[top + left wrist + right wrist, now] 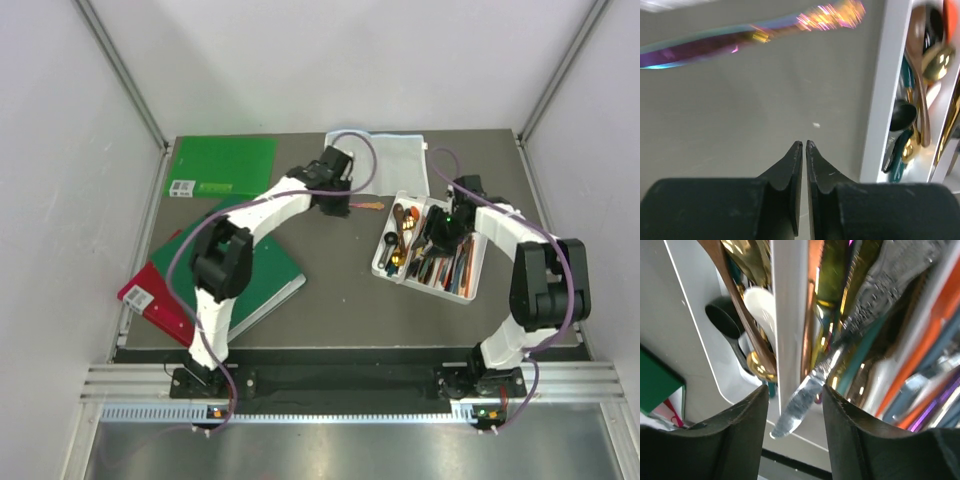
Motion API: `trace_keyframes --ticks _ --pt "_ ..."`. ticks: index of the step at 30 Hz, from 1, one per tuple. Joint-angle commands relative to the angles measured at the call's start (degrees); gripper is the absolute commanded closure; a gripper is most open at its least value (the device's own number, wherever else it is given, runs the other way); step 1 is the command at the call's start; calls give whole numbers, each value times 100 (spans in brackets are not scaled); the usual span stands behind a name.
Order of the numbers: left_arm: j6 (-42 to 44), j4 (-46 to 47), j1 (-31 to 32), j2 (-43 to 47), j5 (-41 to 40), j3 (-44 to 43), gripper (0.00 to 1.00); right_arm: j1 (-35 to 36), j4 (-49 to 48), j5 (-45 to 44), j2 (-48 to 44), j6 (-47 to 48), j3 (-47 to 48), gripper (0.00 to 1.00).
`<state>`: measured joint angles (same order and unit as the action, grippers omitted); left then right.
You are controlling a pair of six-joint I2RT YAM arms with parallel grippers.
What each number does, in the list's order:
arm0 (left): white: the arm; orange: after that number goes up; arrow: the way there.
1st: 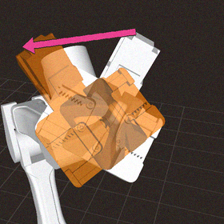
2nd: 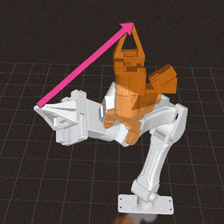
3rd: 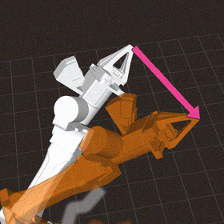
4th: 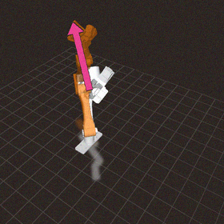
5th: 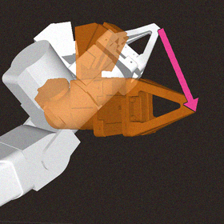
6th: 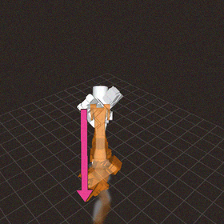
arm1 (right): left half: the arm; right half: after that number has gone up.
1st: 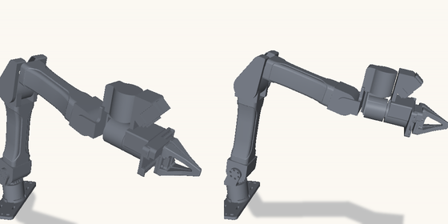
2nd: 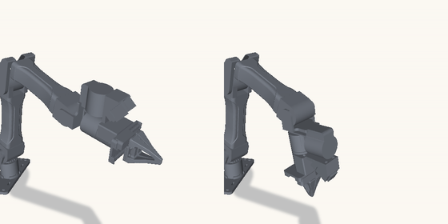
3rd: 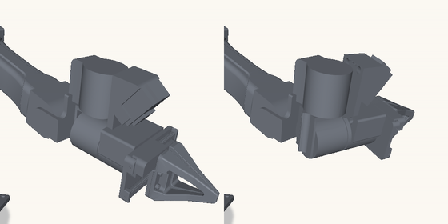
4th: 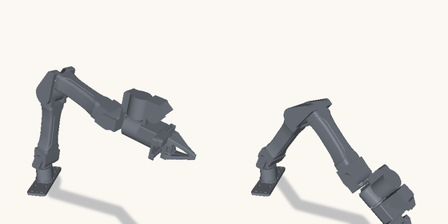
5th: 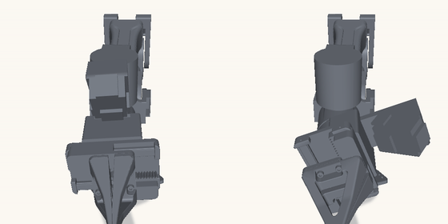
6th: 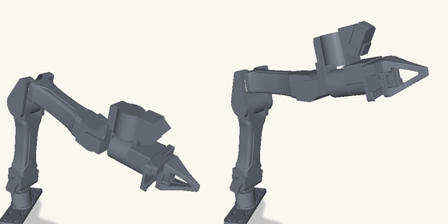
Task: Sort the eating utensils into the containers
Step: Place the knife in the storage box.
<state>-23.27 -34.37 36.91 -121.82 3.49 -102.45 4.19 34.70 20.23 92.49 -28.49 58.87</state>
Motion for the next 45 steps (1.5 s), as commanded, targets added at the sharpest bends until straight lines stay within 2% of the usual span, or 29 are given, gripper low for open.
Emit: trace_keyframes --ticks 1,6,15,23,26,30,35,38,39,41,45 --pt "111 555 -26 1011 -516 252 88 240 -148 -422 322 -209 563 55" --pt "173 326 -43 1090 -656 278 89 328 194 -766 525 -297 854 58" --pt "261 370 -105 1205 -516 604 90 372 546 -880 155 -403 810 57" --pt "323 387 -122 1257 -524 692 91 478 713 -1091 594 -403 889 58" --pt "332 387 -140 1318 -559 788 91 504 802 -1179 770 -385 951 61" --pt "340 449 -149 1389 -551 911 91 496 819 -1346 815 -420 960 73" --pt "349 466 -149 1380 -533 929 91 513 732 -1267 1078 -394 968 69" --pt "375 449 -166 1372 -542 920 91 522 696 -1249 1122 -420 995 78" --pt "384 449 -166 1371 -542 920 91 513 688 -1276 1131 -412 1012 89" --pt "393 449 -175 1380 -533 938 91 531 670 -1302 1131 -403 1074 98" --pt "393 440 -192 1363 -498 955 91 548 749 -1477 1105 -315 1302 100"
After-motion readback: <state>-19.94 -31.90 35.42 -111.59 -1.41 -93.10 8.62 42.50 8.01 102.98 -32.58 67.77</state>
